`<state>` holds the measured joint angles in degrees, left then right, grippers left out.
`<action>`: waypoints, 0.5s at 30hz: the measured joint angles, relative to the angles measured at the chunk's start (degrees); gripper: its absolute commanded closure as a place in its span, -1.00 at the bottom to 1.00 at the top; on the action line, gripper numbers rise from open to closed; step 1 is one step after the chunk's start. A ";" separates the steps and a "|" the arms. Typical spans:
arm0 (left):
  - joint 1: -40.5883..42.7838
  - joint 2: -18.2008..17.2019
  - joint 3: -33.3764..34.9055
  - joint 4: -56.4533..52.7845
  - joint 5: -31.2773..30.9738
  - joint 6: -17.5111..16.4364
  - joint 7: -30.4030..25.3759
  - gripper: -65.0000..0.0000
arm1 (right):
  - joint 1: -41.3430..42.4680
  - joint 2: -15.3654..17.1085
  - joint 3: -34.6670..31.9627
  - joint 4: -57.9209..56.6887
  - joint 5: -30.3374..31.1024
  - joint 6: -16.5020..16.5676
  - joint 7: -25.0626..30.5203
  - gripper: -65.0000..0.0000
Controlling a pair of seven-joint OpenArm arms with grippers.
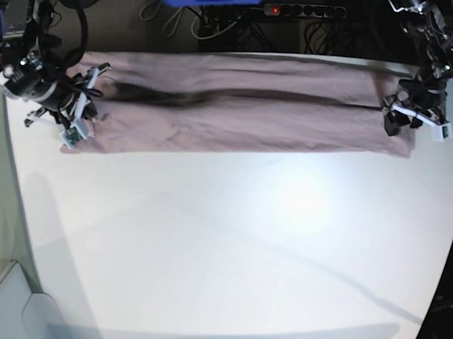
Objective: Layout the t-shirt on the table in an organized manner, then fold the t-shirt properly
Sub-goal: 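Grasp the hanging sleeve with the right gripper and tuck it onto the strip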
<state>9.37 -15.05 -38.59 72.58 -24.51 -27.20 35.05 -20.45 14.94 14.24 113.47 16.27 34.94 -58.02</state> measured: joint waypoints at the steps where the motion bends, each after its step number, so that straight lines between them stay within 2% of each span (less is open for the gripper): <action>1: 0.00 0.00 0.00 0.00 -0.02 0.00 -0.02 -0.28 | -0.42 -0.09 0.02 -0.28 0.07 0.00 1.20 1.00; 7: 0.00 0.00 0.00 0.00 -0.02 0.00 0.00 -0.30 | -0.74 -0.17 -0.15 -6.40 0.20 -0.02 5.77 1.00; 12: 0.48 0.20 0.04 0.68 -0.46 -0.15 -0.04 -0.58 | -0.02 -0.22 -0.20 -15.30 0.79 0.02 12.17 1.00; 15: 0.61 0.33 0.07 1.86 0.07 -0.22 0.92 -0.68 | 1.77 0.00 -0.09 -19.63 1.88 -0.02 16.04 1.00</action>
<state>9.98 -14.72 -38.52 74.43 -24.45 -27.42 35.97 -18.68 14.94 14.15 93.84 18.15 34.92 -41.98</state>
